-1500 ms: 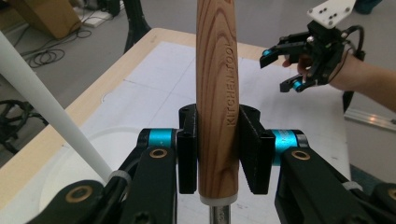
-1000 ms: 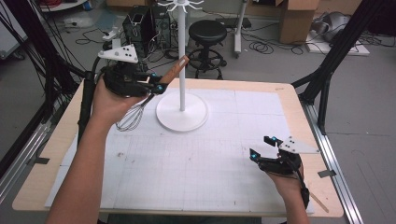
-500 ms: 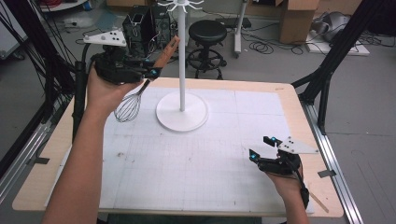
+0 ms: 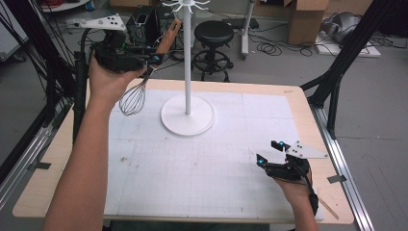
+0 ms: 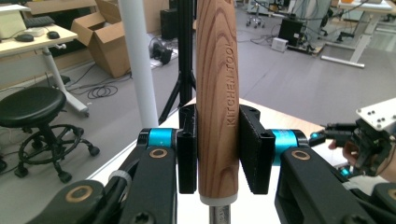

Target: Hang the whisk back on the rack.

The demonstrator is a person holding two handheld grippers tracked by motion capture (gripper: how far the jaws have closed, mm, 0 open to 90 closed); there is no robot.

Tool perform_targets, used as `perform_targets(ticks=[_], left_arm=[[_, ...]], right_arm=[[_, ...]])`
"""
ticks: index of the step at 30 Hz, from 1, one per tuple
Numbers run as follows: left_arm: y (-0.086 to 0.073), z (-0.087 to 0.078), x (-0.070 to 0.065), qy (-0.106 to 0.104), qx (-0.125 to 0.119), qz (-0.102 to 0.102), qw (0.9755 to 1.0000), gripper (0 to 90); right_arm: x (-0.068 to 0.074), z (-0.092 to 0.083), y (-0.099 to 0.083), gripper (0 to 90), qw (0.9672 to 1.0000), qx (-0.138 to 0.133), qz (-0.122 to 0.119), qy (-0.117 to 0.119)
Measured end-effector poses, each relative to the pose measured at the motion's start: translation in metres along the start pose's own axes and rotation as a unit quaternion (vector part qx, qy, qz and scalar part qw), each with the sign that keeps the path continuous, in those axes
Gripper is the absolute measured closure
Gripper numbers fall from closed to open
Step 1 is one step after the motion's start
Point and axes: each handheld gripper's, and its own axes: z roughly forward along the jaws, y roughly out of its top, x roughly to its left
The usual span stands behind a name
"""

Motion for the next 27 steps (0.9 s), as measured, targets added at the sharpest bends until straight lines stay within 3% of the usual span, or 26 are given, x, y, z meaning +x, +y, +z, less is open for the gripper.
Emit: perform_targets(ticks=[14, 18, 27], left_arm=[[0.013, 0.005, 0.012, 0.011, -0.022, -0.011, 0.9996, 70.7], [0.012, 0.004, 0.017, 0.019, -0.019, -0.016, 0.9995, 70.8], [0.012, 0.008, 0.021, 0.015, -0.017, -0.024, 0.9994, 70.7]], right_arm=[[-0.001, -0.001, 0.000, 21.7, 1.0000, 0.000, -0.001, -0.001], [-0.001, -0.001, -0.001, 21.7, 1.0000, 0.000, 0.000, -0.001], [-0.001, -0.001, -0.001, 21.7, 1.0000, 0.001, -0.003, -0.002]])
